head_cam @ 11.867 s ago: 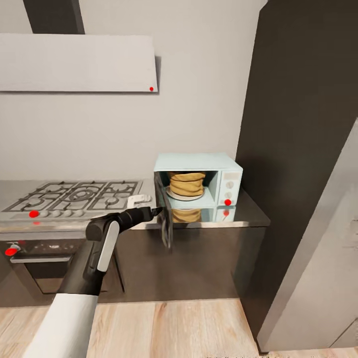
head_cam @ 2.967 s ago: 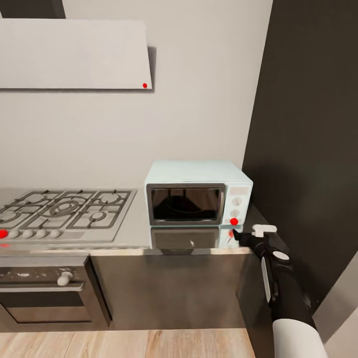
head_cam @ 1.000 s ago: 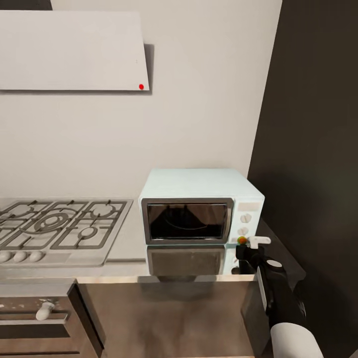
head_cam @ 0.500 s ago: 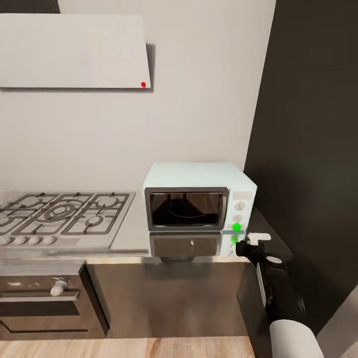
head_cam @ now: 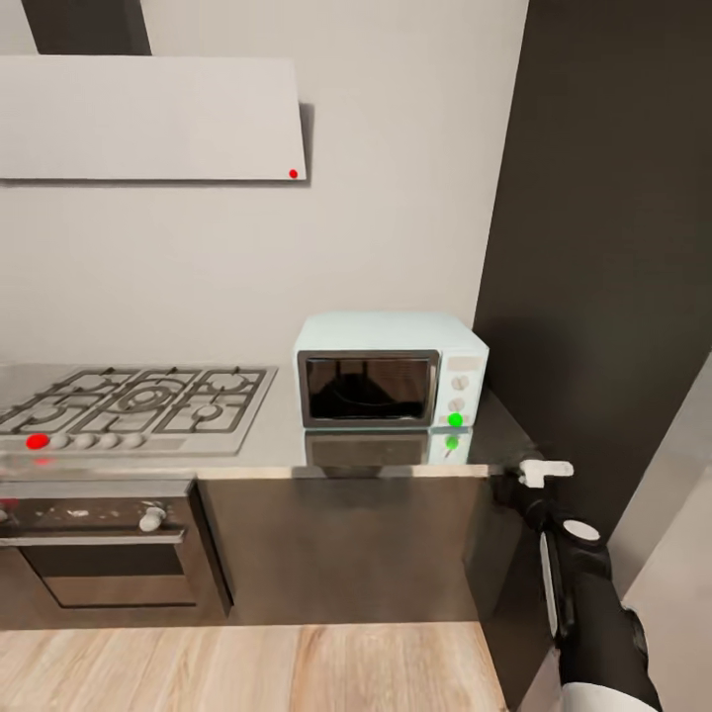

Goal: In the kitchen, take the popcorn bag from the countertop, put it into the microwave, and heat it until the popcorn is cooked so the cooked popcorn ends up inside the bag.

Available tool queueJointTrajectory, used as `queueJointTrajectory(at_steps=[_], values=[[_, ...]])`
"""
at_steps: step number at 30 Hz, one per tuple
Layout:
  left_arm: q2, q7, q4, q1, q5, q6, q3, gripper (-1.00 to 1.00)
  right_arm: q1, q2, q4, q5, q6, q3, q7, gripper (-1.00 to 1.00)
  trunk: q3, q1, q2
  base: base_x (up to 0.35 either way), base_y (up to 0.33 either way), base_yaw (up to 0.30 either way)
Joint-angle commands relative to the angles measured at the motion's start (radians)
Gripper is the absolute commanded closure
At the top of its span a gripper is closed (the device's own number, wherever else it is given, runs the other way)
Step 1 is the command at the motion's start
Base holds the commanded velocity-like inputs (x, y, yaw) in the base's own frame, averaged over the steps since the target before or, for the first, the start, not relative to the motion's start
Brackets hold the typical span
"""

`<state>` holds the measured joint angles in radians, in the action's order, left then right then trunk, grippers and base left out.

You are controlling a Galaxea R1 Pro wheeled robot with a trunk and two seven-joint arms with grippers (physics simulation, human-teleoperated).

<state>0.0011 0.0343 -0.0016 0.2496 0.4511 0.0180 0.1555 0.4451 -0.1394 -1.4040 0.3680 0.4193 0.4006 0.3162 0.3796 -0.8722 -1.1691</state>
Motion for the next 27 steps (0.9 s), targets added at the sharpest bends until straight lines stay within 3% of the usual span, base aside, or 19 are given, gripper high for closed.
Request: queueJointTrajectory(at_steps=[1, 3, 7, 9, 11, 13, 15, 17, 19, 27], values=[[0.0, 0.002, 0.0, 0.0, 0.008, 0.002, 0.009, -1.0, -0.01, -0.002, 0.01, 0.008, 0.004, 0.003, 0.01, 1.0, 0.001, 0.001, -0.001, -0.345, 0.0, 0.0], [0.001, 0.002, 0.0, 0.0, 0.008, 0.002, 0.009, -1.0, -0.017, 0.004, 0.148, 0.008, 0.014, 0.006, 0.007, 1.0, 0.001, 0.001, -0.001, -0.321, 0.0, 0.0], [0.002, 0.002, 0.0, 0.0, 0.009, 0.002, 0.009, -1.0, -0.019, 0.016, 0.545, 0.01, -0.006, 0.009, -0.008, 1.0, 0.001, 0.001, -0.001, -0.208, 0.0, 0.0], [0.006, 0.002, 0.0, 0.0, 0.009, 0.002, 0.009, -1.0, -0.019, 0.056, 0.838, 0.021, -0.13, 0.009, -0.077, 1.0, 0.001, 0.001, -0.001, -0.03, 0.0, 0.0], [0.005, 0.002, 0.0, 0.0, 0.008, 0.002, 0.009, -1.0, -0.019, 0.093, 1.164, 0.027, -0.309, 0.008, -0.215, 1.0, 0.001, 0.001, -0.001, -0.004, 0.0, 0.0], [0.006, 0.001, 0.0, 0.0, 0.008, 0.002, 0.009, -1.0, -0.017, 0.146, 1.364, 0.028, -0.424, 0.006, -0.286, 1.0, 0.001, 0.001, -0.001, -0.001, 0.0, 0.0], [0.006, 0.001, 0.001, 0.0, 0.007, 0.002, 0.009, -1.0, -0.069, 0.17, 1.417, 0.027, -0.47, 0.005, -0.314, 1.0, 0.001, 0.001, -0.001, 0.0, 0.0, 0.0], [0.006, 0.001, 0.002, 0.0, 0.006, 0.001, 0.009, -1.0, -0.195, 0.173, 1.432, 0.025, -0.499, 0.006, -0.324, 1.0, 0.001, 0.001, -0.001, 0.0, 0.0, 0.0], [0.006, 0.001, 0.002, 0.0, 0.004, 0.001, 0.009, -1.0, -0.267, 0.173, 1.436, 0.019, -0.552, 0.009, -0.327, 1.0, 0.001, 0.001, -0.001, 0.0, 0.0, 0.0], [0.035, 0.009, 0.0, 0.0, 0.002, 0.0, 0.01, -1.0, -0.304, 0.174, 1.438, 0.012, -0.579, 0.018, -0.328, 1.0, 0.001, 0.001, -0.001, 0.0, 0.0, 0.0]])
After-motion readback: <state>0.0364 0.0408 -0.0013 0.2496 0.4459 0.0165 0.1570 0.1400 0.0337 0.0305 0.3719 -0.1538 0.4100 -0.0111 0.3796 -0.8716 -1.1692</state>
